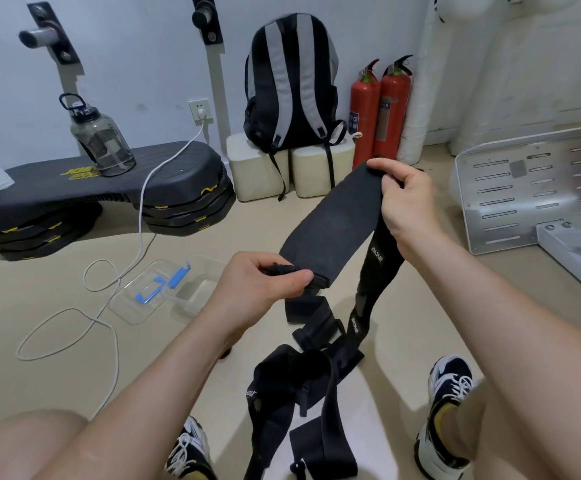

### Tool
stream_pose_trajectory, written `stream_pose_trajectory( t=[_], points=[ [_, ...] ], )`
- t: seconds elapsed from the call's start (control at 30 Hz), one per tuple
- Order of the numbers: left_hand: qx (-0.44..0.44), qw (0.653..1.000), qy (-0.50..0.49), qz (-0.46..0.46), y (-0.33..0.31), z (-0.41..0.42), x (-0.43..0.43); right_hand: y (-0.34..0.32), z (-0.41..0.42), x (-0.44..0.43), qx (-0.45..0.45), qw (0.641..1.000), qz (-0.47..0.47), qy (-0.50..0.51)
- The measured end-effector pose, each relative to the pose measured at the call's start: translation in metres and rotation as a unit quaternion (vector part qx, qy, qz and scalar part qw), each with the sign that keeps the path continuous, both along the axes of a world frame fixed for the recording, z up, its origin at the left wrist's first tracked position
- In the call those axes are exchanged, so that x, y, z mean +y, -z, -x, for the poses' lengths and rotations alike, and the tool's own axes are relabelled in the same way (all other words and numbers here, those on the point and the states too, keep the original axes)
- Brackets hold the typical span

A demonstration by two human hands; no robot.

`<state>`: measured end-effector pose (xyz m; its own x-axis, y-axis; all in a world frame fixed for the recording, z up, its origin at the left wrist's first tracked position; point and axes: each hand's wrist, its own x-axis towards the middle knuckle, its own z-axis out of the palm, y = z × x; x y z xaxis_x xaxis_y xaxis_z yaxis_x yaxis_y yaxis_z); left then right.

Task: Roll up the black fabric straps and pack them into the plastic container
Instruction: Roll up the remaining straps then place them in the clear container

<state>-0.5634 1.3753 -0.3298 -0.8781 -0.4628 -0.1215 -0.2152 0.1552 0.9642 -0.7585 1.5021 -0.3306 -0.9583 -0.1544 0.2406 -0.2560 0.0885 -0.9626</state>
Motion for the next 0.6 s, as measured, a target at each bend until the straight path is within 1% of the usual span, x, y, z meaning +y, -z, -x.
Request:
stream_pose_trajectory(
  t=[0.03, 0.1, 0.17, 0.23, 0.33, 0.47, 0.6],
  points=[
    [0.002, 1.000, -0.014, -0.001, 0.000, 0.001, 0.000, 0.001, 0.000, -0.001, 0.018, 1.000, -0.017, -0.005],
    [0.019, 0.999, -0.035, -0.011, -0.002, 0.002, 0.000, 0.002, 0.000, -0.003, 0.013, 0.999, -0.026, -0.022],
    [0.037, 0.998, -0.043, -0.024, -0.005, 0.003, 0.001, 0.001, -0.003, -0.005, -0.016, 0.998, -0.002, -0.056],
    [0.047, 0.997, -0.037, -0.043, -0.009, 0.003, 0.003, -0.002, -0.012, -0.004, -0.061, 0.991, 0.027, -0.115],
    [0.052, 0.994, -0.022, -0.094, -0.014, 0.005, 0.006, -0.008, -0.026, -0.004, -0.107, 0.975, 0.005, -0.193],
    [0.050, 0.993, -0.002, -0.109, -0.017, 0.008, 0.005, -0.011, -0.034, -0.005, -0.107, 0.966, -0.025, -0.236],
    [0.071, 0.993, -0.020, -0.091, -0.020, 0.011, 0.001, -0.019, -0.040, -0.003, -0.092, 0.964, -0.024, -0.250]
  ],
)
